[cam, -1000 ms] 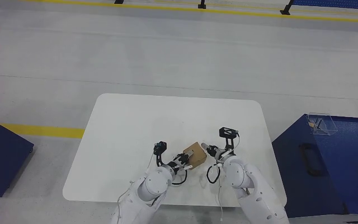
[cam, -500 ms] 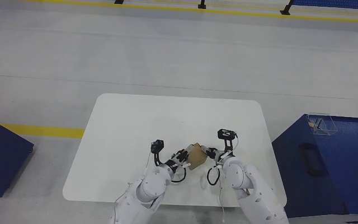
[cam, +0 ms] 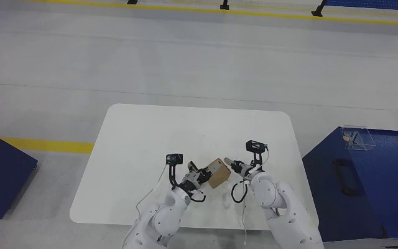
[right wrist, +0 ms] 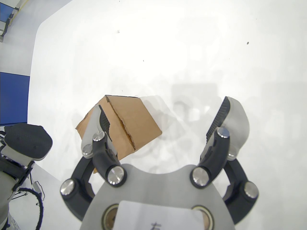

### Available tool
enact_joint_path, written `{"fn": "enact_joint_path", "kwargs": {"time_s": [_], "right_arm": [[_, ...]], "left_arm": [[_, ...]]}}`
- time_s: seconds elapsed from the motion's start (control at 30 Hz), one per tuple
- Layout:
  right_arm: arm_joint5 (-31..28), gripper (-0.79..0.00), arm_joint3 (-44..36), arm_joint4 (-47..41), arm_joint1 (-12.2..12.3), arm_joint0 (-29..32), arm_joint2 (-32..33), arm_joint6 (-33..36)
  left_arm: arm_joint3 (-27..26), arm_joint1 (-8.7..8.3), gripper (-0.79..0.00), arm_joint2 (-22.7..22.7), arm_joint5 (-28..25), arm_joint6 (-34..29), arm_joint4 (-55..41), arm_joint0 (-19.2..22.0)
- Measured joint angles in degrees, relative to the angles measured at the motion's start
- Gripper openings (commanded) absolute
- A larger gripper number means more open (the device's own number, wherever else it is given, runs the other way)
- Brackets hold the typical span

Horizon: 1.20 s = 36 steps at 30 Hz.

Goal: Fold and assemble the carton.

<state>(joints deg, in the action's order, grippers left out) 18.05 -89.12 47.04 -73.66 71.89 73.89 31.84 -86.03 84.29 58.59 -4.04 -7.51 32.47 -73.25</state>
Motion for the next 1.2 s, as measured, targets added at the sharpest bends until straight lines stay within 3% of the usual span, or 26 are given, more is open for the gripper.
{"fn": "enact_joint_path", "kwargs": {"time_s": [0.13,0.43,0.57,0.97,1.0,1.03,1.07,1.2], "right_arm": [[2.6,0.000,-0.7,-5.5,-0.2,0.5,3.4,-3.1],[2.7,0.000,-0.4,-8.7,-0.1,0.4,5.3,-1.7],[2.8,0.000,-0.4,-8.7,-0.1,0.4,5.3,-1.7],[2.8,0.000,-0.4,-8.7,-0.1,0.4,5.3,-1.7],[2.8,0.000,-0.4,-8.7,-0.1,0.4,5.3,-1.7],[2.8,0.000,-0.4,-8.7,-0.1,0.4,5.3,-1.7],[2.8,0.000,-0.4,-8.7,-0.1,0.4,5.3,-1.7],[2.8,0.000,-0.4,-8.7,-0.1,0.4,5.3,-1.7]], "left_arm": [[0.4,-0.35,0.000,0.1,-0.3,2.3,2.9,0.6],[8.1,-2.78,0.000,-2.8,-16.2,9.7,41.7,5.1],[10.8,-3.13,0.000,-3.4,-21.2,13.2,46.3,6.9],[18.3,-1.89,0.000,-9.0,-12.8,13.1,59.0,11.9],[18.8,-1.76,-0.034,-9.2,-12.6,13.1,58.7,12.2],[19.3,-1.63,-0.231,-9.2,-12.7,13.1,58.2,12.5],[19.9,-1.48,-0.339,-9.3,-12.9,13.0,57.4,12.9],[21.1,-1.17,-0.483,-9.8,-12.9,13.2,57.0,13.6]]}}
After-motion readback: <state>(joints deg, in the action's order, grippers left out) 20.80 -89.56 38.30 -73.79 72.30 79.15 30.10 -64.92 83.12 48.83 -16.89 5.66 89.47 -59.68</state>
